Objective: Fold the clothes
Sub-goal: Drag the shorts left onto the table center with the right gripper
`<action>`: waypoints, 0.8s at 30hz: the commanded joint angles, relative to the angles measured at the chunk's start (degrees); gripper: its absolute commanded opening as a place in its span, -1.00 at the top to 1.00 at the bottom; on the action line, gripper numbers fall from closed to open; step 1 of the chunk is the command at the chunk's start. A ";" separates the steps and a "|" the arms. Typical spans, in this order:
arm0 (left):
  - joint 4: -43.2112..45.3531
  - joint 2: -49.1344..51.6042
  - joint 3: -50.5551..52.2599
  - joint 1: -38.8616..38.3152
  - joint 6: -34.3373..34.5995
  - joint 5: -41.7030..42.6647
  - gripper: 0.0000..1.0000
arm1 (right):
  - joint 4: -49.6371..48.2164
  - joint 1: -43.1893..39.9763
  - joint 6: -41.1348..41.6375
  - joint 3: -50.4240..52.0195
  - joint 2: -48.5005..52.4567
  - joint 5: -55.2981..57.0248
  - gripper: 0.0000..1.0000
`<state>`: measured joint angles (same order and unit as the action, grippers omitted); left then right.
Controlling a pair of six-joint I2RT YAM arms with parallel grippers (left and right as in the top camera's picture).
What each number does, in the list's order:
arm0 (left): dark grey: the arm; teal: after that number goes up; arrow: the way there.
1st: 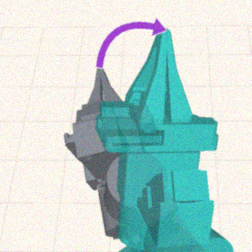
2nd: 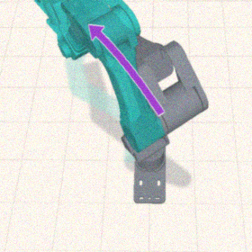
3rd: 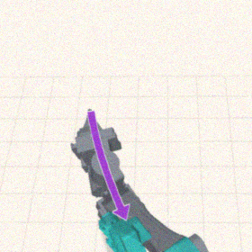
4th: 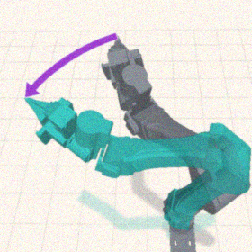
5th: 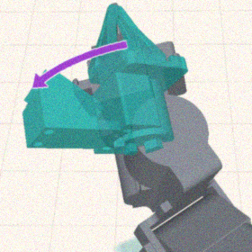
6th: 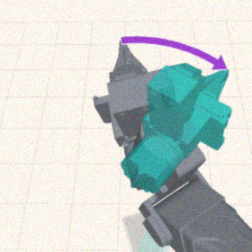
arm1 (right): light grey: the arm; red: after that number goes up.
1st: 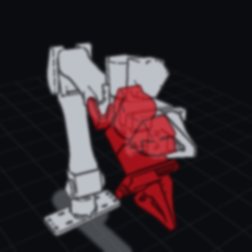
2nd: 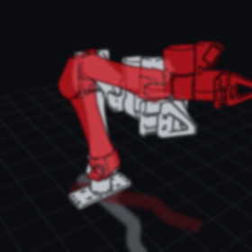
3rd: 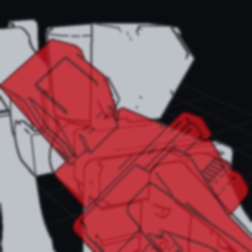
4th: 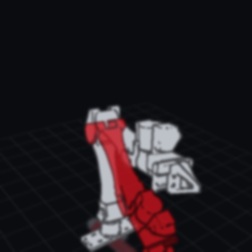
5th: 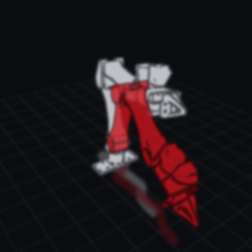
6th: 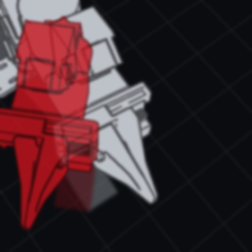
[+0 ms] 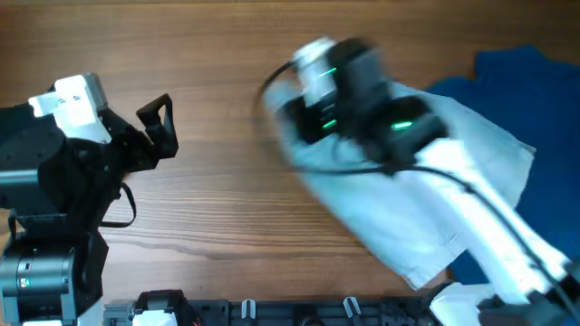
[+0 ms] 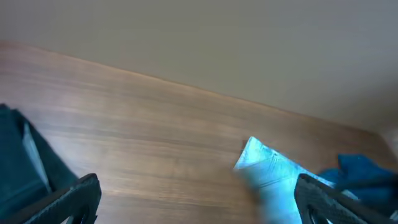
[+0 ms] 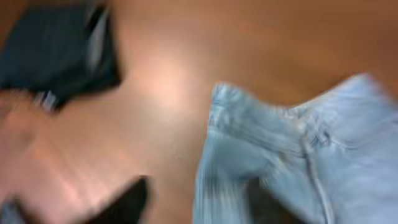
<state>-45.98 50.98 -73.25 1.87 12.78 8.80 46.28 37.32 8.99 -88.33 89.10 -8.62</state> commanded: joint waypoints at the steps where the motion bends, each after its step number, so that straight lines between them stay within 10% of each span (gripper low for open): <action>1: -0.61 0.04 -0.70 -0.11 -0.33 -2.73 -1.00 | 0.07 3.76 6.75 -0.22 3.69 9.88 -0.51; 11: 4.33 37.20 -0.70 -13.84 -9.38 7.50 -0.99 | 3.65 -19.98 17.18 -3.50 -16.20 7.67 -0.50; 24: 31.43 67.08 -0.70 -25.33 -11.08 4.59 -0.48 | 11.65 -20.85 16.68 -3.48 -17.33 7.69 -0.54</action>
<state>-15.05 116.40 -73.67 -23.31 2.31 14.28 57.87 16.64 25.52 -91.64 71.37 -0.38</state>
